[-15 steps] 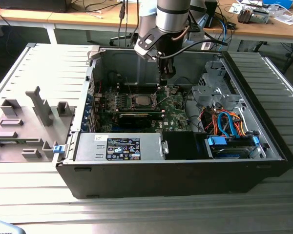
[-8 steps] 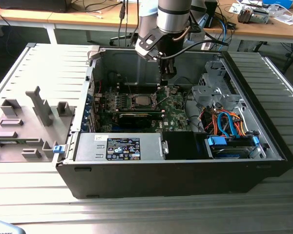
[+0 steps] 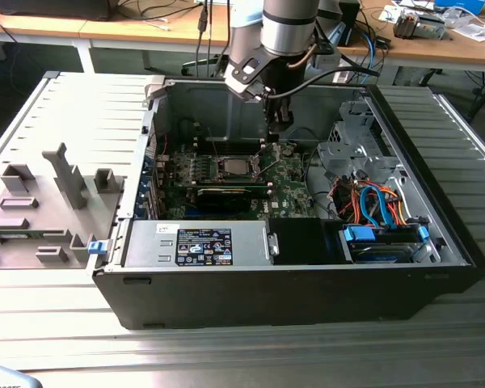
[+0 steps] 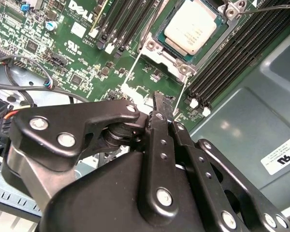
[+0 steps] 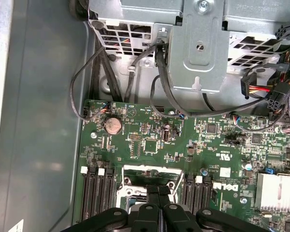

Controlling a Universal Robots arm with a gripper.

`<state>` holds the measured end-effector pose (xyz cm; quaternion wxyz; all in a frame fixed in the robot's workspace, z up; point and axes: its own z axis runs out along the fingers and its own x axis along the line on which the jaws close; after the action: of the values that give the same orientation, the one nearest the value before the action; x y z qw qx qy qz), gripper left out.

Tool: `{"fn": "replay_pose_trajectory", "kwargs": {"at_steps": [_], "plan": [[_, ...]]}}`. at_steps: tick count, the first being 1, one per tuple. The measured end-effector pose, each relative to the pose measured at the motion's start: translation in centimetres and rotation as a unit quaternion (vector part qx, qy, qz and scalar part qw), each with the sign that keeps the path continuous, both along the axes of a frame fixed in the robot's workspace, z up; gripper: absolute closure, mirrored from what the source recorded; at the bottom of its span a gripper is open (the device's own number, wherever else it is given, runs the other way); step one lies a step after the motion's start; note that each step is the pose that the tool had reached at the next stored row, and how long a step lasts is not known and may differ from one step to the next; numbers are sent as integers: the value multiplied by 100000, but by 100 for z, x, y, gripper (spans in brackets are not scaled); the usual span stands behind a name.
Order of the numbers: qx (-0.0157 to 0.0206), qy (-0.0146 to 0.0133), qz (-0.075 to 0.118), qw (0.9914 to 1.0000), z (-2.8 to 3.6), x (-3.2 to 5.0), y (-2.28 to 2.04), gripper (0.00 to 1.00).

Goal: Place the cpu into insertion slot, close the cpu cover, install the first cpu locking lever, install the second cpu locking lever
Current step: 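Close the cpu cover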

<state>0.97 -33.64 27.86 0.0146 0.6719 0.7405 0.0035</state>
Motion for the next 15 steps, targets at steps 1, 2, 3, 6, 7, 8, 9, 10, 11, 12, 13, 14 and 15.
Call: {"fn": "replay_pose_trajectory", "kwargs": {"at_steps": [1,2,3,6,7,8,9,10,11,12,13,14,15], "plan": [[1,-2,5,100000,-1,2,0,89],[-1,-1,5,100000,-2,4,0,89],[-1,1,-1,100000,-3,5,0,89],[1,-2,4,100000,-7,9,0,89],[1,0,7,100000,-7,11,0,89],[2,-1,9,100000,-8,12,0,89],[0,0,6,100000,-10,16,0,89],[-2,1,2,100000,-11,19,0,89],[2,4,6,100000,-12,21,0,89],[1,-2,4,100000,-13,23,0,89],[0,-2,1,100000,-14,25,0,89],[-1,-1,3,100000,-15,28,0,89],[2,0,3,100000,-16,30,0,89]]}}
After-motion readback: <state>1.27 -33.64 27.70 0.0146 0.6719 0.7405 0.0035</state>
